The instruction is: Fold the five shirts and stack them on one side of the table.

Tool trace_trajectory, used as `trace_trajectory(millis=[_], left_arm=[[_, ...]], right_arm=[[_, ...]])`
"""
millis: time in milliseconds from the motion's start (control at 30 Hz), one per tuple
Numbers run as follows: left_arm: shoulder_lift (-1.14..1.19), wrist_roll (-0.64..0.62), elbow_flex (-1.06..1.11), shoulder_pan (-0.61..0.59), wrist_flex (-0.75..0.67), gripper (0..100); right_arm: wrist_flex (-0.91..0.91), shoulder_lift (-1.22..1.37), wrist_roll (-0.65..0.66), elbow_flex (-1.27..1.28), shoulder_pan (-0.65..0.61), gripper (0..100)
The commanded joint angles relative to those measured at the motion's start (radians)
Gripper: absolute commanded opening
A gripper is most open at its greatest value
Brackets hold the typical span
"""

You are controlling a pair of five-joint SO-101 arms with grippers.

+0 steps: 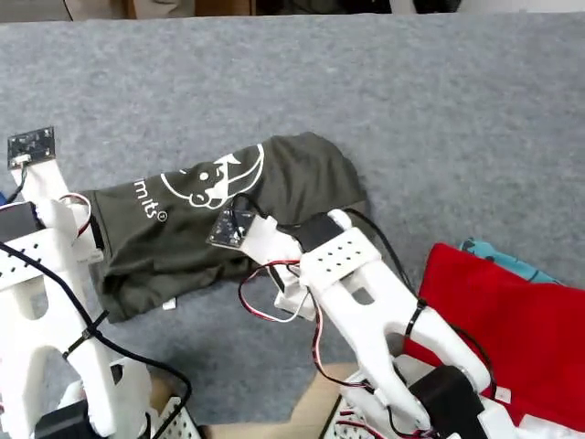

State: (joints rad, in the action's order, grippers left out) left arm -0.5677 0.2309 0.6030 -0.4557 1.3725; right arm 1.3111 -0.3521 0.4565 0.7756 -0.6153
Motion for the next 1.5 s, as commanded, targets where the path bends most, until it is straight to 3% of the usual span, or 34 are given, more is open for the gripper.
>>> trace_trajectory(millis=[0, 267, 433, 600, 1167, 1333, 1467], left_arm=[[-0.015, -0.029, -0.002, 0.006, -0.012, 11], [-0.016, -0.029, 0.002, 0.006, -0.012, 13], [-0.024, -0.077, 0.002, 0.005, -0.012, 13], [-0.024, -0.077, 0.002, 0.006, -0.012, 13], [-0.025, -0.078, -0.009, 0.006, -0.017, 13], [-0.025, -0.164, -0.061, 0.009, -0.020, 13], [-0.022, -0.242, -0.107, 0.094, -0.035, 13]], right_arm=[[-0.035, 0.004, -0.009, 0.012, -0.008, 16.8], [-0.176, 0.004, -0.003, 0.145, -0.001, 16.7], [-0.290, 0.004, 0.005, 0.209, 0.084, 14.3], [-0.324, 0.004, 0.051, 0.211, 0.171, 5.2], [-0.353, 0.002, 0.146, 0.200, 0.400, 0.5], [-0.353, 0.002, 0.196, 0.163, 0.516, 0.4], [-0.353, 0.002, 0.203, 0.143, 0.553, 0.4]])
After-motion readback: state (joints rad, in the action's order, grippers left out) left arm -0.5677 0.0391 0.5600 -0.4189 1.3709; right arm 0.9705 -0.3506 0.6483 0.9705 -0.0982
